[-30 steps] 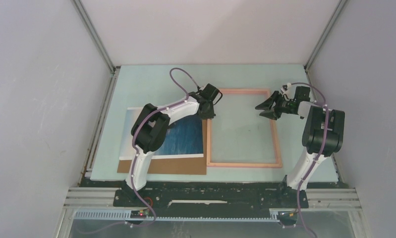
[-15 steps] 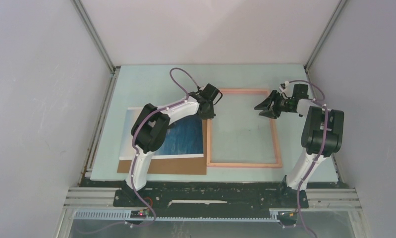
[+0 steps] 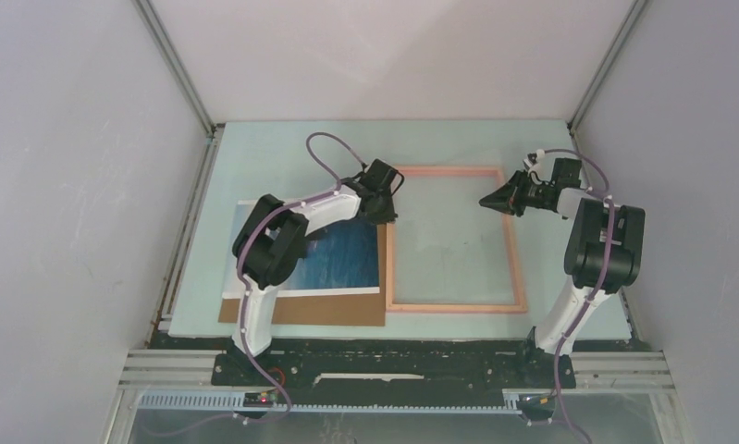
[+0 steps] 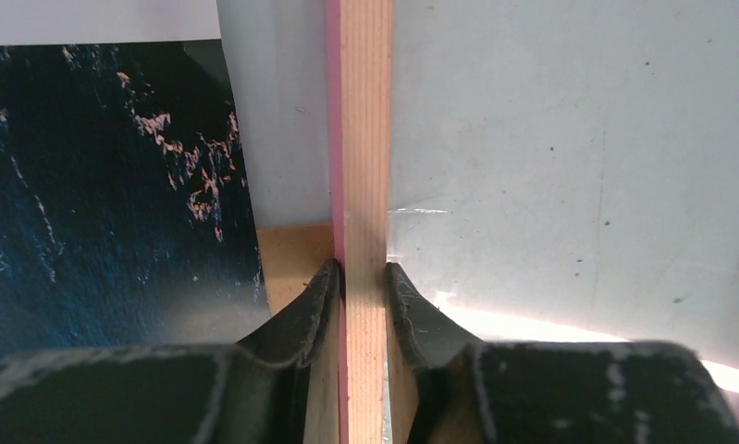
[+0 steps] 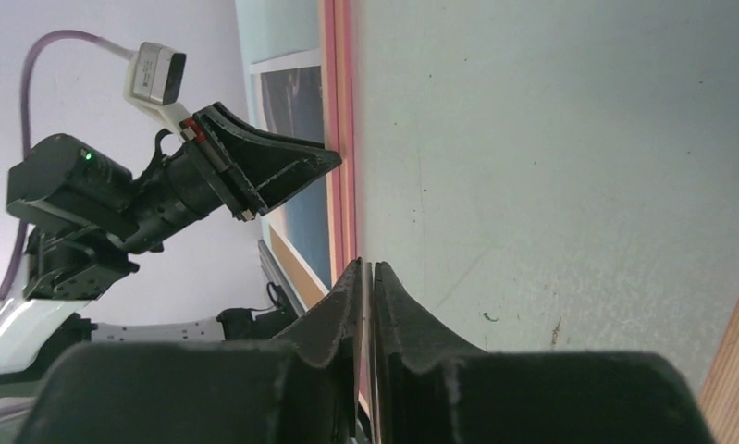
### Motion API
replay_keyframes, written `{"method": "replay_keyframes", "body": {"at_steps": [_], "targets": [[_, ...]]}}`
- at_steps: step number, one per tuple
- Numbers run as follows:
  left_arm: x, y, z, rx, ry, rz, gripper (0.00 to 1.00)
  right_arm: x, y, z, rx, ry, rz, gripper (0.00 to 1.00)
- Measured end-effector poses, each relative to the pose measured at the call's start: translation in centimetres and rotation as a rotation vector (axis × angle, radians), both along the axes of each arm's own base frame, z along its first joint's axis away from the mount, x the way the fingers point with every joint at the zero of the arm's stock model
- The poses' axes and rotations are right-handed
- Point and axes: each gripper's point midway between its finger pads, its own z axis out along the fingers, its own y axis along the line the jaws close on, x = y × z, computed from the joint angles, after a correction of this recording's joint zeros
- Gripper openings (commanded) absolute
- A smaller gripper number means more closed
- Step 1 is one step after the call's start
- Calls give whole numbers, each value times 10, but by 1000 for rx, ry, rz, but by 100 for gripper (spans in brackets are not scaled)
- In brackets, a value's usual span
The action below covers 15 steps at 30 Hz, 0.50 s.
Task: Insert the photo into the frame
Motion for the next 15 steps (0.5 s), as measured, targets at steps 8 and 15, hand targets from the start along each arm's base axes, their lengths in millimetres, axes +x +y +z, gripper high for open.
{"method": "replay_keyframes", "body": {"at_steps": [8, 15], "targets": [[3, 0, 5, -209, 56, 32, 48, -1, 3, 8, 71, -29, 9, 2], [4, -3, 8, -303, 41, 56, 43, -1, 5, 13, 118, -46, 12, 0]]}}
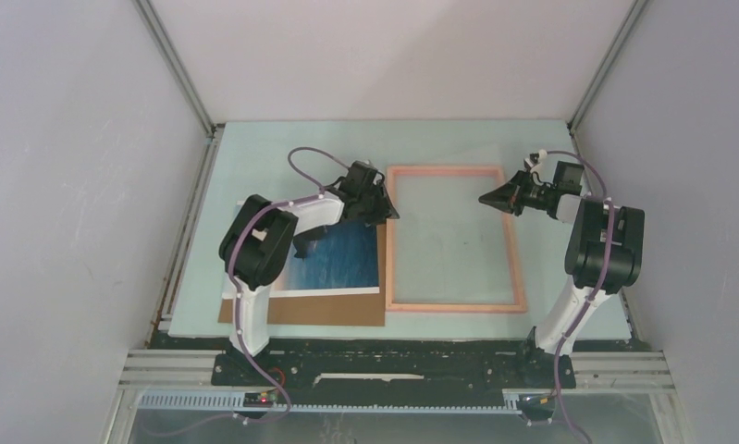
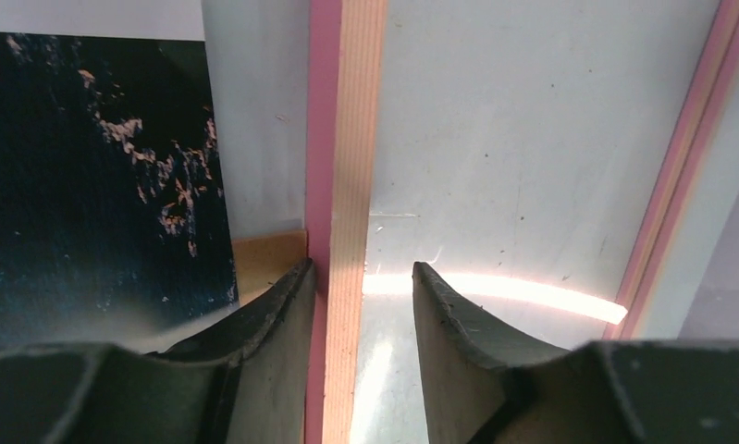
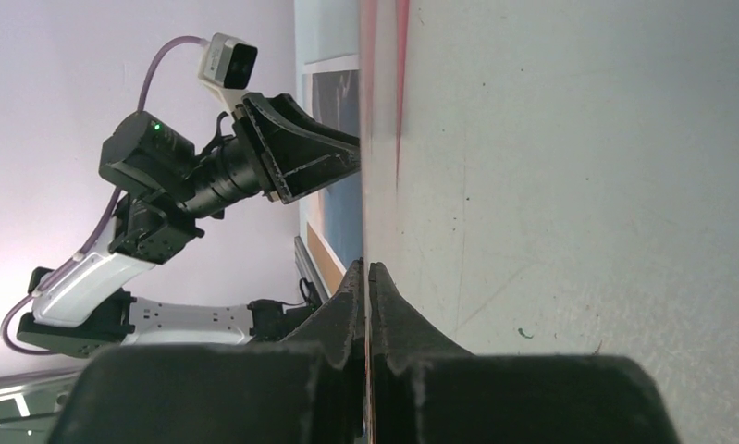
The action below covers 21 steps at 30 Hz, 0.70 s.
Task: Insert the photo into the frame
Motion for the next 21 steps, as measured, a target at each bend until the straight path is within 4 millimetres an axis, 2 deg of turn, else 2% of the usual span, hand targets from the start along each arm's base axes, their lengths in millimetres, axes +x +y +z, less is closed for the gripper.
{"method": "replay_keyframes", "body": {"at_steps": [10, 21], "targets": [[0, -1, 1, -35, -24, 18, 45, 1, 2, 9, 41, -24, 14, 0], [2, -2, 3, -50, -38, 20, 52, 1, 5, 15, 71, -40, 20, 0]]}}
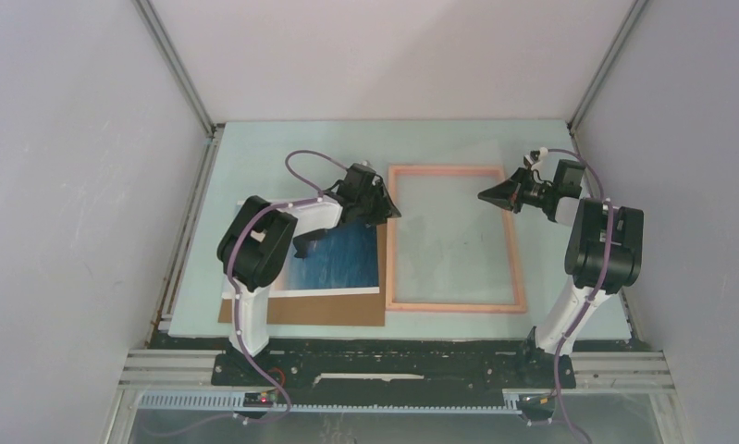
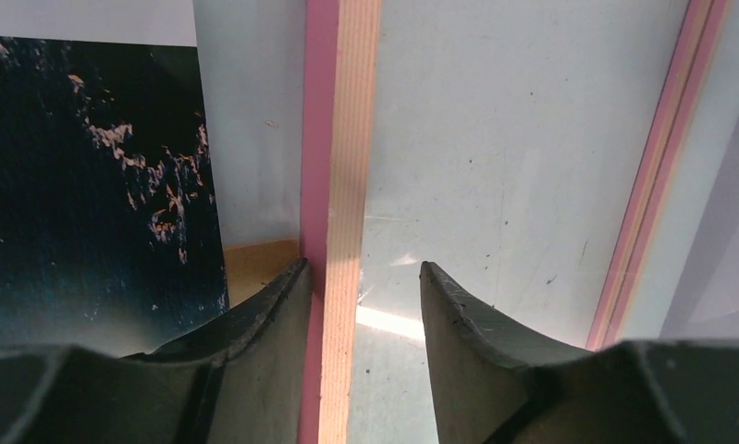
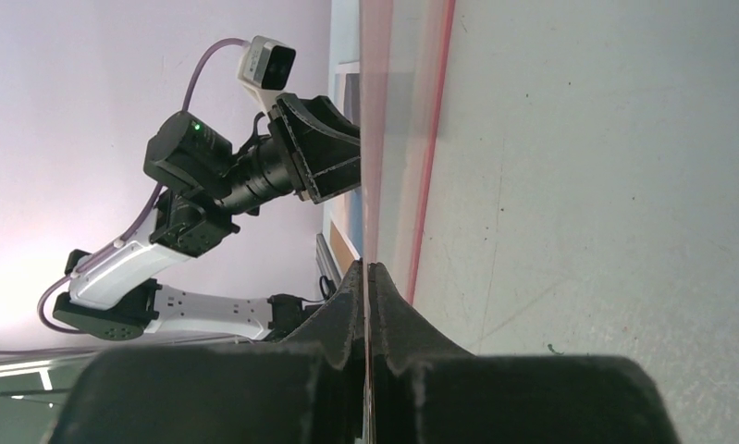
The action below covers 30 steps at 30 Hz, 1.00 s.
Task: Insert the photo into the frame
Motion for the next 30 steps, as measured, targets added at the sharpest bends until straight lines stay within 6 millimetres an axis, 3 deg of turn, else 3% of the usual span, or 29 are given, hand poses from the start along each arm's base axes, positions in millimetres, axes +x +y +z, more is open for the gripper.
{"method": "replay_keyframes", "body": {"at_steps": [13, 30], "targets": [[-1, -5, 5, -31, -13, -11, 63, 0, 2, 2, 14, -4, 3, 0], [-2, -5, 5, -37, -19, -13, 64, -3, 3, 0, 19, -1, 3, 0]]}}
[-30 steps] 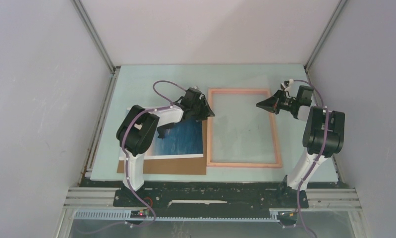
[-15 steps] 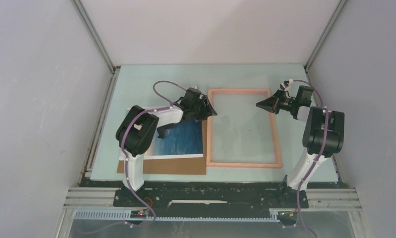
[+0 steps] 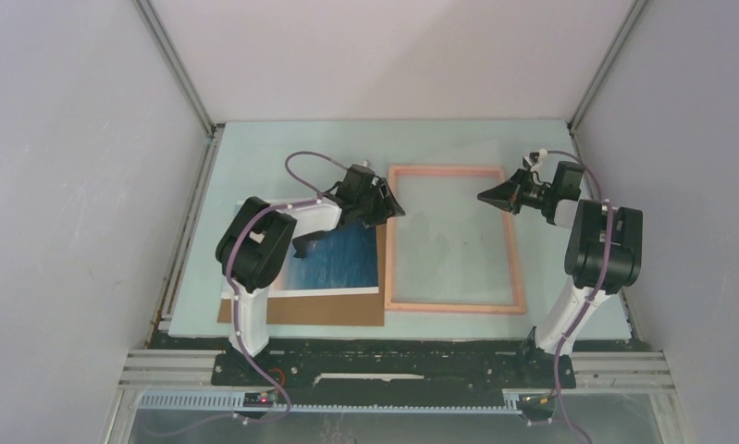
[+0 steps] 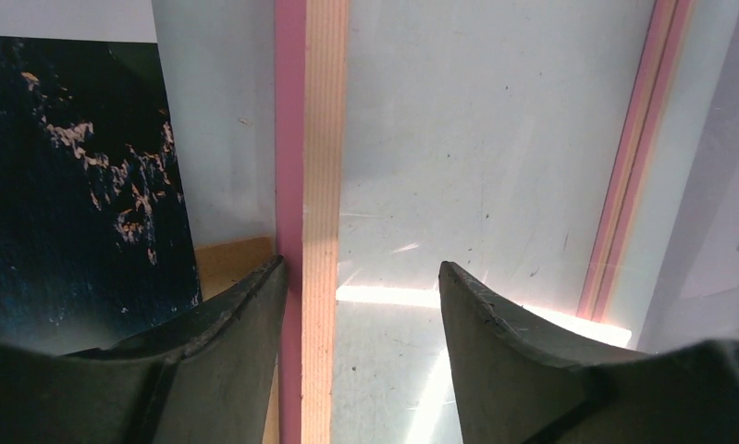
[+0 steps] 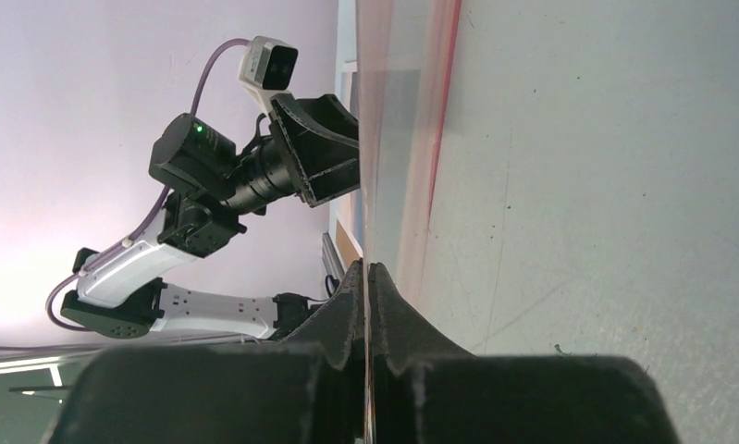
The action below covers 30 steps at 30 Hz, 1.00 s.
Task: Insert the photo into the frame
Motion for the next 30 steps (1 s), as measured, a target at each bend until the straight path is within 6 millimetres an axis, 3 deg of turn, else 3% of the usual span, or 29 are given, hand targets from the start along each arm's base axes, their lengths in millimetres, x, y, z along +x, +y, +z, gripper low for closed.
{"method": "replay_keyframes", "body": {"at_steps": [30], "targets": [[-2, -1, -1, -19, -8, 7, 64, -5, 0, 6, 74, 60, -43, 0]]}}
